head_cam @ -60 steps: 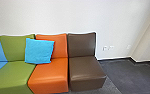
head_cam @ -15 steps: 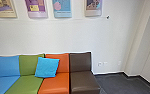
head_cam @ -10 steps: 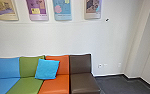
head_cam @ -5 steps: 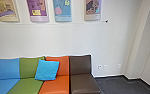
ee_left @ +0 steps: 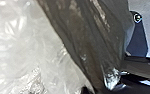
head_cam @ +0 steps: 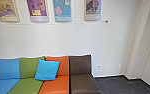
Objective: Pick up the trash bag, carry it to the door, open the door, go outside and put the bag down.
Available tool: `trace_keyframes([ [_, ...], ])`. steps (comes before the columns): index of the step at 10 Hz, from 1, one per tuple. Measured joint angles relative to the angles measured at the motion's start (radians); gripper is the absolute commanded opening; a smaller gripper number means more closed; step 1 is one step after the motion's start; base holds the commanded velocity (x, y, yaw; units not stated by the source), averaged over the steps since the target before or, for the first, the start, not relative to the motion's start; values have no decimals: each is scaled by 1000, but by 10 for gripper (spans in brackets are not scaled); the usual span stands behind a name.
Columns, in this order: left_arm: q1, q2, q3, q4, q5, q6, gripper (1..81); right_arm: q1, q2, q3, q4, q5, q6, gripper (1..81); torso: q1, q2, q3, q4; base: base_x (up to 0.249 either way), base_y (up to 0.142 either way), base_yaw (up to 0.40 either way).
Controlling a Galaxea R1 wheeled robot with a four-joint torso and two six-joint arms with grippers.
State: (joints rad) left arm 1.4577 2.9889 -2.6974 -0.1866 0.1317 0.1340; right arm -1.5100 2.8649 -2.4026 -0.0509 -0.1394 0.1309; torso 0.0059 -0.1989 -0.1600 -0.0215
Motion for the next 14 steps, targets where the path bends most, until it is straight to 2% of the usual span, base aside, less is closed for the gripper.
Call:
trace_keyframes([
  [4,0,0,0,0,4,0,10,0,0,0,-2,0,0,811,0,0,0,0,0,0,-29],
  [14,0,0,3,11,10,0,10,3,3,-5,-7,-1,0,811,0,0,0,0,0,0,-171],
])
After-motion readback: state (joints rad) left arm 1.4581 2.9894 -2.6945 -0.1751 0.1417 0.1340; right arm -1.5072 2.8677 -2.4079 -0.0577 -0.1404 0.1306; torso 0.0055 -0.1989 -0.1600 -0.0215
